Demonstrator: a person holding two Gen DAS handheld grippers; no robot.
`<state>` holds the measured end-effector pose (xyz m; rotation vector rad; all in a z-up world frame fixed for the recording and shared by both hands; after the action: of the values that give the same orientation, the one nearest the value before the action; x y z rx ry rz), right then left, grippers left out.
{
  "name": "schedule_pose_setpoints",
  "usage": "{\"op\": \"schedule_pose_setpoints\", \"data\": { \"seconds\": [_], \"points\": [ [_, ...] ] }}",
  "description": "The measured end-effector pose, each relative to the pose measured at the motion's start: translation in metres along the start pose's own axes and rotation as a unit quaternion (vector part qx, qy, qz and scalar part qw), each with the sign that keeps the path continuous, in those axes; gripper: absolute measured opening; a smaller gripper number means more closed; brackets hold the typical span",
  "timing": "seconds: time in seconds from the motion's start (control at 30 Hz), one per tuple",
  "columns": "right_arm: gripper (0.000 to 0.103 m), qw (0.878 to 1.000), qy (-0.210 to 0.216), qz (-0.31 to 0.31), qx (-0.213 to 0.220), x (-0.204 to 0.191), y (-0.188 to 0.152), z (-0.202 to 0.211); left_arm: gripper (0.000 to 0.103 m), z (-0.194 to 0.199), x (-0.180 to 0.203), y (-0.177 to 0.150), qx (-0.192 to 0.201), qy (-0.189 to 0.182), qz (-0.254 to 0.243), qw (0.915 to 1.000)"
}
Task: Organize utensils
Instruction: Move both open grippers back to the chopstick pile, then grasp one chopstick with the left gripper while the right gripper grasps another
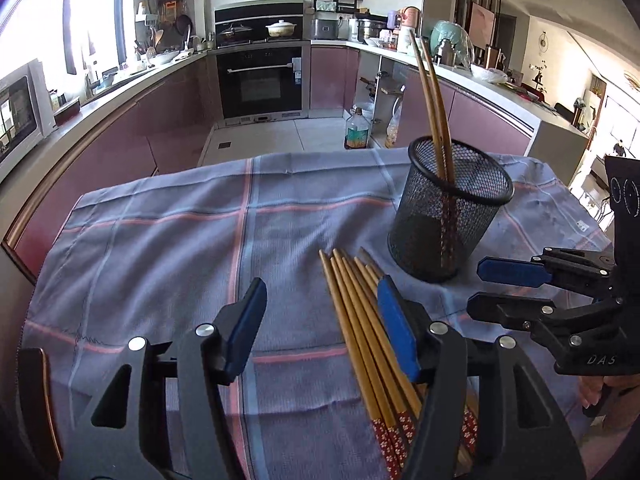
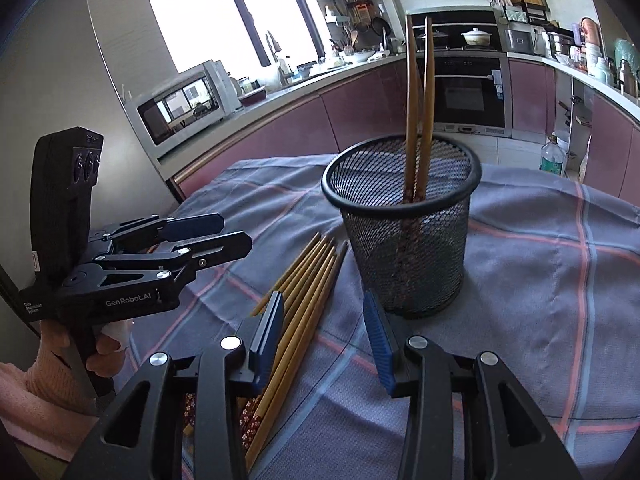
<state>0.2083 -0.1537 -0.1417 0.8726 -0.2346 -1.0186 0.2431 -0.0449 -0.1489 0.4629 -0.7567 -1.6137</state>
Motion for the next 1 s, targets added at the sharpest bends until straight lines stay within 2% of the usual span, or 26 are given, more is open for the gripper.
{"op": "schedule_pose_setpoints", "data": {
  "seconds": [0.3,0.67,1.0],
  "points": [
    [0.038,0.999,-0.011,0.004,-0.051,-0.014,-0.019,-0.027,0.046,-0.021,-0.006,-0.031,-0.048,-0.002,0.005,0.9988],
    [0.028,0.998,-0.027,0.005,-0.062,-0.015,-0.02,-0.03,0.042,-0.031,0.001,-0.043,-0.069,-0.022,-0.002,0.9974],
    [0.026,0.996,-0.044,0.021,-0.073,-0.015,-0.019,-0.031,0.03,-0.033,0.007,-0.044,-0.082,-0.039,-0.012,0.9958]
  ]
}}
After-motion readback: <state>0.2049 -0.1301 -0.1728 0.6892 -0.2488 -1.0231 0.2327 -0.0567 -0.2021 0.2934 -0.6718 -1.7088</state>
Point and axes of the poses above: each gripper's, at about its wrist camera, not at the fingertips, and z roughly against the way its jaws point, x to its right, y to its top, the point moved 8 cm from there along -z, roughly the way its jaws point, and after that the axes turned 7 degrees about z, right-handed, at the moved point
